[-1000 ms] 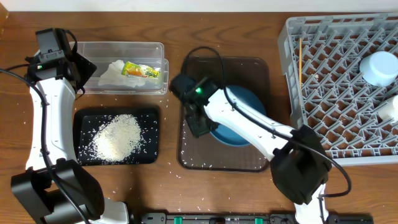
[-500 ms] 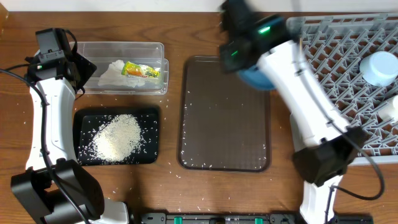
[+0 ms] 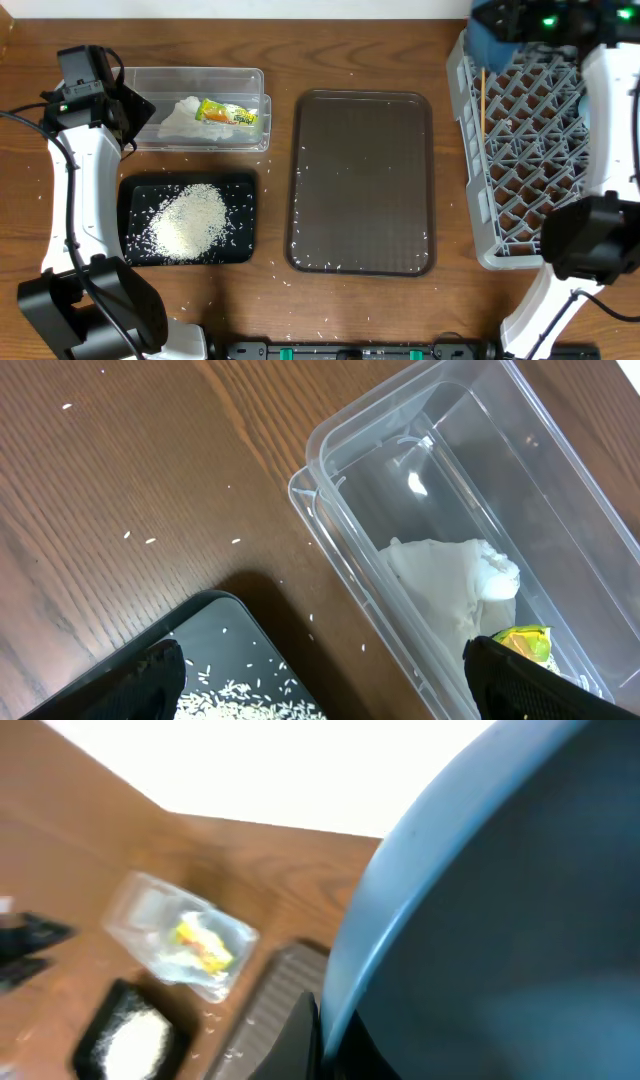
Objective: Sort waste into correct bins and load items into the dishwasher rack
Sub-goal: 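Lift the blue plate and carry it right into the dish rack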
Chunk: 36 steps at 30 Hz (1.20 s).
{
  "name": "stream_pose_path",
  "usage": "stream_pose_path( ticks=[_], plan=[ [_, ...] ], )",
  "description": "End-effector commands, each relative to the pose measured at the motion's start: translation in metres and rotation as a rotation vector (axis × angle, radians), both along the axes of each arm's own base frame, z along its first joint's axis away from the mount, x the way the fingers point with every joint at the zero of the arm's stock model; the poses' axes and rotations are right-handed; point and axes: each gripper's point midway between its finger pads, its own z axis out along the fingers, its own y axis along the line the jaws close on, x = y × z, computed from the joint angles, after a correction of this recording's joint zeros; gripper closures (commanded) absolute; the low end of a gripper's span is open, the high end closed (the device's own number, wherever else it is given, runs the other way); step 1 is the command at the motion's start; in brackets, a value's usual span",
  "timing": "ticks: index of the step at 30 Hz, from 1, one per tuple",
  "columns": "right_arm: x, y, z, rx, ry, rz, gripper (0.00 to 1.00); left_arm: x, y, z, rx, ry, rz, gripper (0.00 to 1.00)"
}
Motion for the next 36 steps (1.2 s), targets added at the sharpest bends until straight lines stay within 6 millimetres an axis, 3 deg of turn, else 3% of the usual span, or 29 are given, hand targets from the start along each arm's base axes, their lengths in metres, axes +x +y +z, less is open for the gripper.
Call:
stream_pose_path(
  ticks=[1,7,12,25,30,36],
  plan=[
    [-0.017,0.016,0.006,0.189,0.007,0.149,0.99,-0.001,0.000,0.008,0.007,-0.014,0.001,0.08],
    [-0.009,-0.001,-0.035,0.271,0.133,0.061,0.99,-0.001,0.000,0.008,0.007,-0.014,0.001,0.09],
    [-0.010,-0.007,-0.058,0.308,0.201,0.024,0.99,-0.001,0.000,0.008,0.007,-0.014,0.001,0.09],
    [-0.017,-0.048,-0.070,0.365,0.310,-0.091,0.98,-0.001,0.000,0.008,0.007,-0.014,0.001,0.08],
    [-0.021,-0.061,-0.073,0.328,0.307,-0.127,0.85,-0.001,0.000,0.008,0.007,-0.014,0.000,0.09],
    [-0.033,-0.096,-0.081,0.127,0.366,-0.351,0.76,-0.001,0.000,0.008,0.007,-0.014,0.000,0.08]
  ],
)
